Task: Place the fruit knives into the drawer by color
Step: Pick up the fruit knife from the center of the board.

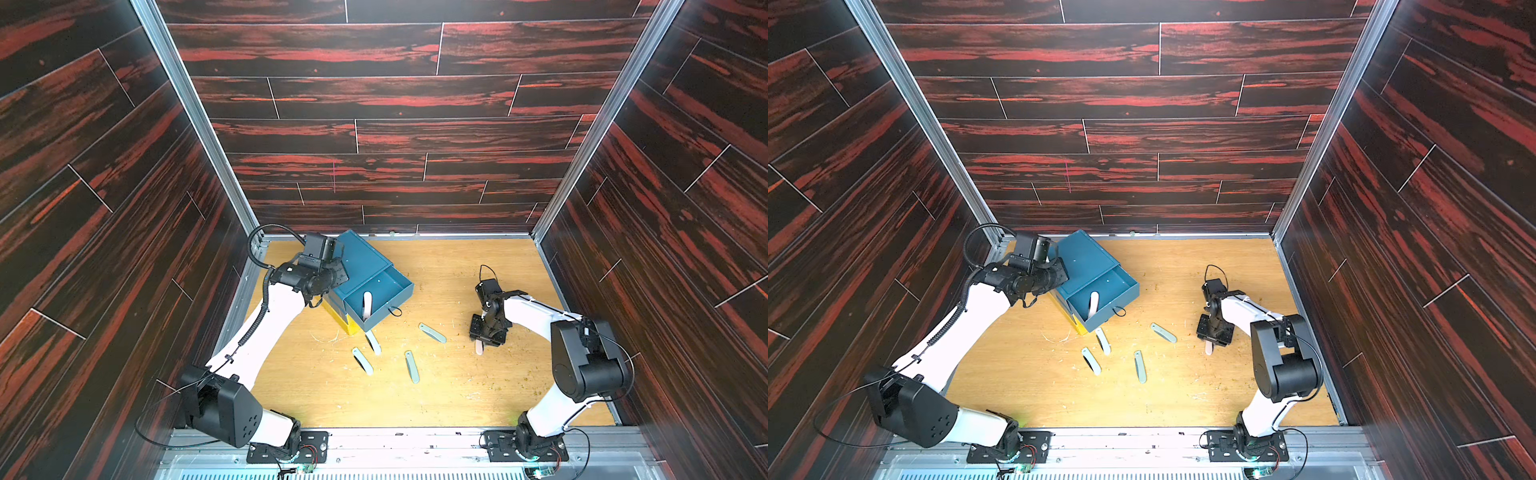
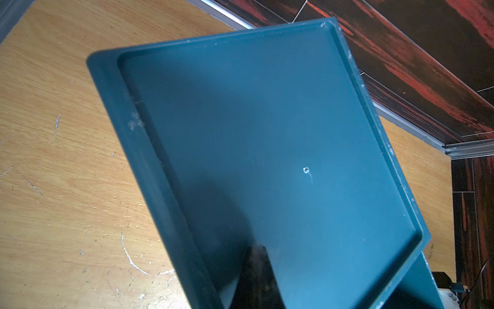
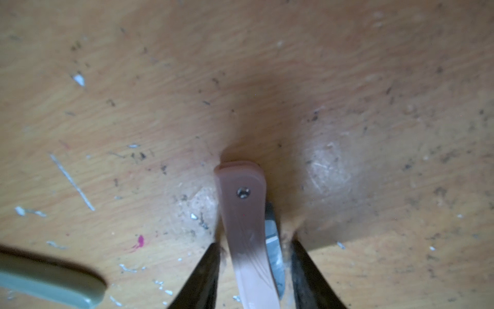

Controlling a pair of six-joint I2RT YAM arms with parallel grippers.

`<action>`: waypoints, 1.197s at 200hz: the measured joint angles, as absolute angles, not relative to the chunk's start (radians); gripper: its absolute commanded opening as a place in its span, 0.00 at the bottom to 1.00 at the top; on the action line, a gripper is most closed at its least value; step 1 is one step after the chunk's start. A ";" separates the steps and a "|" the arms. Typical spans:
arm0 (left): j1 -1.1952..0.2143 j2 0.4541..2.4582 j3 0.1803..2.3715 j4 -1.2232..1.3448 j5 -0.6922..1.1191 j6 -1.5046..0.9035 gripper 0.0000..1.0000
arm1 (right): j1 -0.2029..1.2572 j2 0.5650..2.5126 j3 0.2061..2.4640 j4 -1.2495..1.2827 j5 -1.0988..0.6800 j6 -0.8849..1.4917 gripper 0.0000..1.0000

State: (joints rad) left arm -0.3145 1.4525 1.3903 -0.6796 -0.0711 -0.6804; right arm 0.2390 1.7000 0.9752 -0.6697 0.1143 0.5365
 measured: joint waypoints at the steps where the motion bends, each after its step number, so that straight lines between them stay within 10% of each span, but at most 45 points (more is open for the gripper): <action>1: -0.315 1.452 1.390 -0.680 -0.071 -0.680 0.00 | 0.239 1.700 0.975 -0.670 0.114 0.537 0.40; 239: -0.315 1.452 1.390 -0.680 -0.072 -0.681 0.00 | 0.241 1.583 1.084 -0.780 0.106 0.515 0.20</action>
